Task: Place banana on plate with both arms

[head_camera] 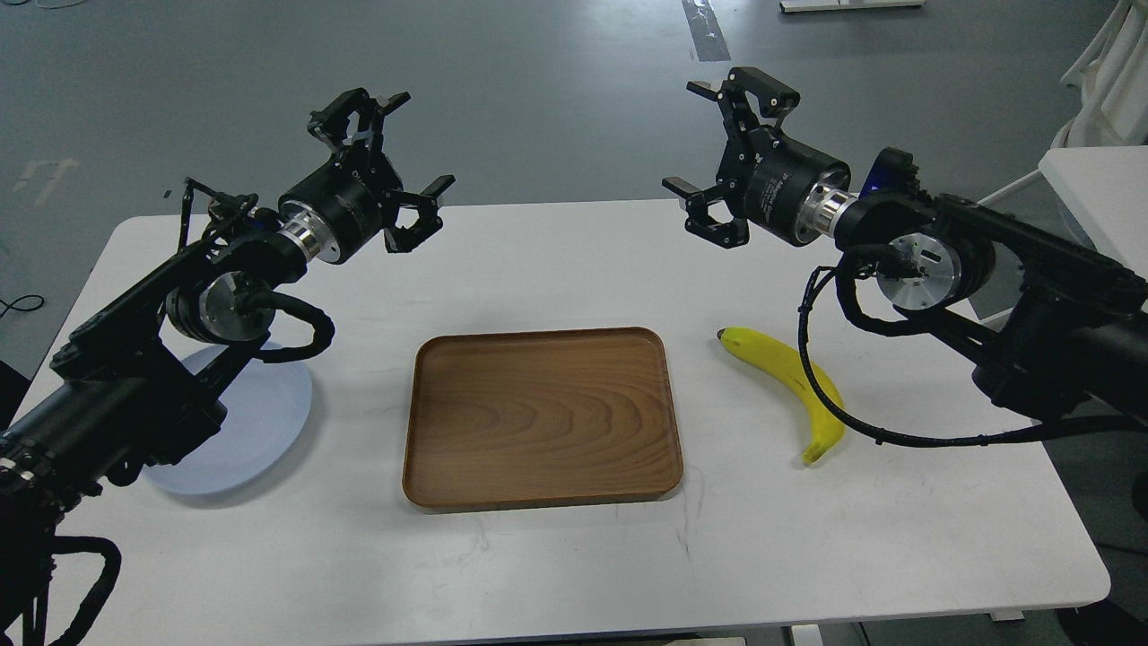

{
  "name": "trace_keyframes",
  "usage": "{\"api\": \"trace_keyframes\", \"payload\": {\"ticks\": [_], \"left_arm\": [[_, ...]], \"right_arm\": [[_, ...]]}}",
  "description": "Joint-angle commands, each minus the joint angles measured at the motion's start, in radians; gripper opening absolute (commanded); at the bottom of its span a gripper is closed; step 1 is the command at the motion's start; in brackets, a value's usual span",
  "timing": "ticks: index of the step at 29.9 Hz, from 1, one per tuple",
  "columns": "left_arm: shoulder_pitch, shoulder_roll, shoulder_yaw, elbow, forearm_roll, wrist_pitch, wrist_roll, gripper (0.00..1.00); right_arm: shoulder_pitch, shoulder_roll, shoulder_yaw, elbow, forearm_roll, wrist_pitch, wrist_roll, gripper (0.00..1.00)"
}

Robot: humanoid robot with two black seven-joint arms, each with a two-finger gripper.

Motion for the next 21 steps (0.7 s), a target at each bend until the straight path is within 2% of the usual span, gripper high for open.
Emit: {"api": "trace_keyframes", "payload": {"ticks": [1, 3, 21], "left_arm": [[0.002, 0.0, 0.0, -0.007, 0.0, -0.012, -0.011, 0.98], [0.011, 0.0, 0.0, -0.007, 0.002, -0.02, -0.021, 0.98], [0.011, -0.002, 0.0, -0.006, 0.0, -0.02, -0.023, 0.98]], "right_arm": [[-0.006, -0.003, 0.006, 0.003, 0.032, 0.001, -0.015, 1.0], [-0.008, -0.01, 0.006, 0.009, 0.032, 0.001, -0.015, 1.0], [0.035, -0.024, 0.006, 0.006, 0.019, -0.006, -0.013, 1.0]]}}
